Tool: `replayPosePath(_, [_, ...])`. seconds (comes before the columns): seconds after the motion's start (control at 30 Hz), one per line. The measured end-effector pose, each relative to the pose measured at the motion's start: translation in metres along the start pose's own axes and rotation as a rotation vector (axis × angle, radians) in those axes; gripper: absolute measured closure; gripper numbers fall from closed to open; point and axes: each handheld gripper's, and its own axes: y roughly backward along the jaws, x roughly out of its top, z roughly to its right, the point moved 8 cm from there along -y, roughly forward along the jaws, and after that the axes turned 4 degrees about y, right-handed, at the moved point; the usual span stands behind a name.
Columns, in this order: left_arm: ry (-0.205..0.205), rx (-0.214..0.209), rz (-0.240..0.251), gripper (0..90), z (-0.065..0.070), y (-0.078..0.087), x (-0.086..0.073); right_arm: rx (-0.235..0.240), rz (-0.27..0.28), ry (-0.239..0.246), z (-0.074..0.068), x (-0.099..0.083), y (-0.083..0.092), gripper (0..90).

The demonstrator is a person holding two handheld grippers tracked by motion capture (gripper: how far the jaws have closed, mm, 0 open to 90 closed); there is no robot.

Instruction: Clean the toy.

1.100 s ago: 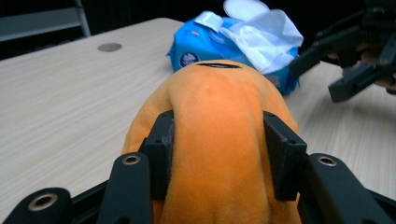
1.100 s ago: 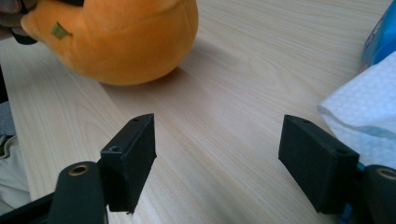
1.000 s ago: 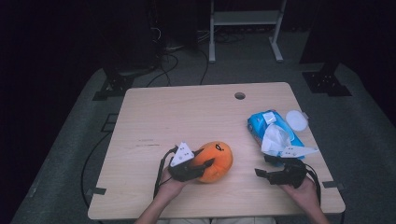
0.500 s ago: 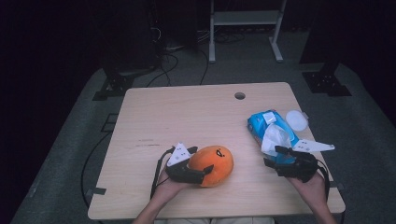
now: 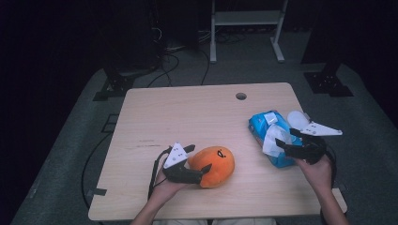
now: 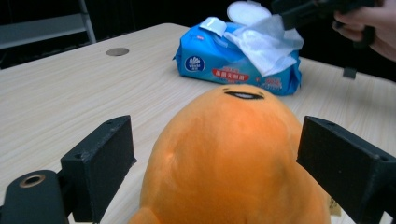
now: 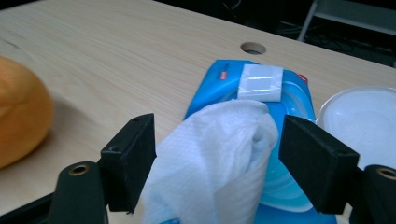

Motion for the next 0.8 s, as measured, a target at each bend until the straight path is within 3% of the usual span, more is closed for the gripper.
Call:
replayPosePath(0.23, [-0.02, 0.01, -0.016, 10.7, -0.001, 0.0, -0.003, -0.048, -0.084, 0.019, 0.003, -0.012, -0.028, 31.8])
replayPosePath(0.3, [-0.017, 0.013, -0.016, 10.7, -0.002, 0.0, -0.004, -0.073, -0.131, 0.034, 0.004, -0.022, -0.034, 41.2])
replayPosePath(0.33, [-0.017, 0.013, -0.016, 10.7, -0.002, 0.0, -0.004, -0.073, -0.131, 0.034, 0.004, -0.022, -0.034, 41.2])
replayPosePath(0.4, [-0.026, 0.015, -0.024, 10.7, -0.002, -0.001, -0.005, -0.07, -0.132, 0.032, 0.004, -0.025, -0.034, 53.3])
replayPosePath(0.47, [-0.022, 0.013, -0.026, 10.7, -0.001, -0.003, -0.006, -0.068, -0.129, 0.027, 0.005, -0.025, -0.033, 56.1])
replayPosePath(0.53, [-0.037, 0.015, -0.031, 10.7, 0.0, -0.003, -0.007, -0.058, -0.124, 0.018, 0.006, -0.026, -0.031, 65.0])
replayPosePath(0.8, [-0.043, 0.021, -0.027, 10.9, -0.002, -0.001, -0.008, -0.018, -0.083, -0.041, 0.011, -0.025, -0.023, 78.4])
